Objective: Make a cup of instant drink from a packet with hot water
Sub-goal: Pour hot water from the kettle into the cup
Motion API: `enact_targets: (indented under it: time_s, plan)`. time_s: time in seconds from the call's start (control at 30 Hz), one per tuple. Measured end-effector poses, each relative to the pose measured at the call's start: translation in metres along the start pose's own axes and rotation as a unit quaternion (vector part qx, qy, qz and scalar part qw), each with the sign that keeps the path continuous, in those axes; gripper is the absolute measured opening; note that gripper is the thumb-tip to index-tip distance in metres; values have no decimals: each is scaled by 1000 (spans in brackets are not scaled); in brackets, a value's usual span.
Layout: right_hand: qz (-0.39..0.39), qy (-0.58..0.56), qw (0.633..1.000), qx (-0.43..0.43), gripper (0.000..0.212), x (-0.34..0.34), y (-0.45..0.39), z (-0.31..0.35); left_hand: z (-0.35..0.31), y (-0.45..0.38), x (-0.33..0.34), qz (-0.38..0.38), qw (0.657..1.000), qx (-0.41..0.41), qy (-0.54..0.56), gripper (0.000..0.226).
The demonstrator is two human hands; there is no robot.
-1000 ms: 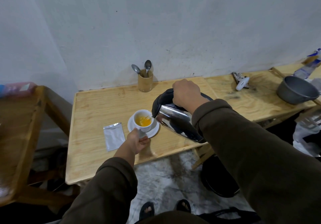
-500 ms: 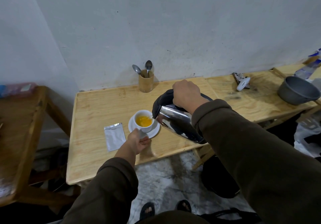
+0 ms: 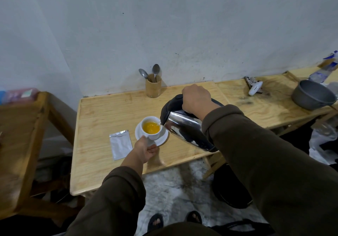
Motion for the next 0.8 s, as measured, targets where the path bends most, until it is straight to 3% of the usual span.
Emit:
enact_targets:
  time_s: [0.5, 0.67, 0.8]
  plan:
    - [-6, -11, 1000, 9, 27, 1, 1, -7, 0, 2, 1, 1, 1000, 5, 15, 51]
    - [-2, -40, 999, 18, 25, 2, 1, -20, -1, 3, 3, -5, 1000, 23, 11, 19]
    - [-3, -88, 996, 30, 19, 3, 2, -41, 2, 3, 7, -41, 999, 33, -11, 33]
Point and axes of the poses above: each hand's wrist, its own y-axis away from the middle knuckle, its own x-axis out of the palm, z = x × y, the point moved 9 cm from there along -y, towards the middle knuckle, and after that the axes turned 6 degrees about -y, right-handed, at the moved point
